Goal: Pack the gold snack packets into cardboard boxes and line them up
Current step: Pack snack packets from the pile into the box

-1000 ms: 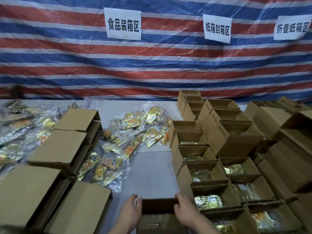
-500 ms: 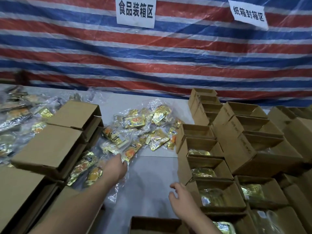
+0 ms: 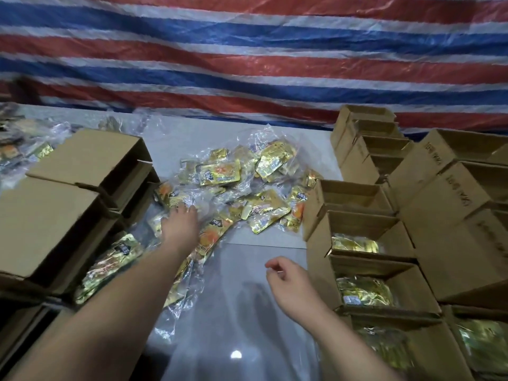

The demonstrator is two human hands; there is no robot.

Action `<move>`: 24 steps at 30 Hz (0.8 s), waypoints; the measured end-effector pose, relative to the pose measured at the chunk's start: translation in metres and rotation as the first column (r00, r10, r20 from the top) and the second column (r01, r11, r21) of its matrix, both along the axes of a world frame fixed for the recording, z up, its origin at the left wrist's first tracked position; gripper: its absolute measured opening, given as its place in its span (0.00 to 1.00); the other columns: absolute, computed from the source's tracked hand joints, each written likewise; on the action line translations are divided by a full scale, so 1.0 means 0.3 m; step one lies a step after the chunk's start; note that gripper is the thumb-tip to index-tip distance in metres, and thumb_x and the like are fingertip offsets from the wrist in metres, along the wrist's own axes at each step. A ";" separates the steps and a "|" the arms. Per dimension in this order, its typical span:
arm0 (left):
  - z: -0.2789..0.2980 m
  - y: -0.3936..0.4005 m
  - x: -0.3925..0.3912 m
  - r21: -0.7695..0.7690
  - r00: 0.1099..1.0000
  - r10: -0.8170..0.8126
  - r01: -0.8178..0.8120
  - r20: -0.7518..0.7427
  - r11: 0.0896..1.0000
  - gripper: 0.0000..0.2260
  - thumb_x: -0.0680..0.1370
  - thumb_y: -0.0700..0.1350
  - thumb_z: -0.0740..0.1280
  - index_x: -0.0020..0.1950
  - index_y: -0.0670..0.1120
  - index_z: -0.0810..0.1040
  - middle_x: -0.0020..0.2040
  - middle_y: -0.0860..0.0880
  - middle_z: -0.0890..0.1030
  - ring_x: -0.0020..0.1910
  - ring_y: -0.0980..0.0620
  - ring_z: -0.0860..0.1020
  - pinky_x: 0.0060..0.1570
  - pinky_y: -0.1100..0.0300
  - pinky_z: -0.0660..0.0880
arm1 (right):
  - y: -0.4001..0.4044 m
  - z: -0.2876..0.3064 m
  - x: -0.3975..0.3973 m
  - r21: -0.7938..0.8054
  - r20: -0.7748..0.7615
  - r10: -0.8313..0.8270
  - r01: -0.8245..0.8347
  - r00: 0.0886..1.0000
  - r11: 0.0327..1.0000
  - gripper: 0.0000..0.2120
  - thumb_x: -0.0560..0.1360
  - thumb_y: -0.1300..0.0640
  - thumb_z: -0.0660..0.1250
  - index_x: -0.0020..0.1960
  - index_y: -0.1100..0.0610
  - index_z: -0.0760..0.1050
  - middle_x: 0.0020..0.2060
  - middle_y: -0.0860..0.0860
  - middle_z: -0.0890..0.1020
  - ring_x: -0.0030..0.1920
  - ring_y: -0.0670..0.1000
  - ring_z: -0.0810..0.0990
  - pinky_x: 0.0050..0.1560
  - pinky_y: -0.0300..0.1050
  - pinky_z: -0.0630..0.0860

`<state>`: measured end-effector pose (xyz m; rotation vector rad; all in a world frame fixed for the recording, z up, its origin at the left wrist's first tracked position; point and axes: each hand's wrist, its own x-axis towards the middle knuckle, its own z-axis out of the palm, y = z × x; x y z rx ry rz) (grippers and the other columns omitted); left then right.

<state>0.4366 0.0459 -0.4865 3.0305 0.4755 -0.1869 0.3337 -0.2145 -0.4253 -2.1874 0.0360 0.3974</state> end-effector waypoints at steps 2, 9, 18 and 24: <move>0.051 -0.001 -0.015 -0.147 0.991 0.034 -0.015 0.130 0.989 0.15 0.78 0.41 0.63 0.65 0.45 0.72 0.64 0.43 0.75 0.60 0.43 0.74 0.55 0.46 0.76 | -0.005 0.014 -0.001 0.007 -0.010 -0.022 0.022 1.000 1.000 0.06 0.79 0.57 0.63 0.48 0.47 0.75 0.42 0.41 0.78 0.44 0.38 0.76 0.45 0.36 0.69; 0.435 -0.005 -0.182 -0.616 0.865 0.289 0.030 0.411 0.787 0.09 0.80 0.38 0.56 0.51 0.46 0.75 0.45 0.46 0.81 0.39 0.48 0.75 0.37 0.58 0.69 | 0.069 0.138 -0.004 0.103 -0.027 -0.018 0.021 0.999 0.994 0.15 0.78 0.55 0.66 0.64 0.51 0.73 0.57 0.43 0.76 0.61 0.45 0.75 0.55 0.29 0.68; 0.859 -0.218 -0.506 -0.825 0.864 0.189 0.347 0.466 0.446 0.14 0.83 0.44 0.58 0.42 0.46 0.80 0.40 0.49 0.83 0.42 0.54 0.81 0.45 0.56 0.77 | 0.182 0.464 -0.102 -0.013 0.335 0.110 -0.112 0.936 0.994 0.61 0.58 0.27 0.74 0.77 0.38 0.38 0.78 0.39 0.48 0.78 0.47 0.50 0.77 0.53 0.57; 0.990 -0.319 -0.651 -0.912 0.876 0.291 0.313 0.385 0.267 0.14 0.84 0.48 0.57 0.46 0.48 0.80 0.44 0.46 0.84 0.48 0.45 0.82 0.52 0.44 0.78 | 0.115 0.596 -0.305 0.072 0.471 -0.026 -0.009 0.882 0.997 0.50 0.61 0.25 0.70 0.71 0.27 0.41 0.71 0.34 0.58 0.66 0.35 0.62 0.52 0.17 0.62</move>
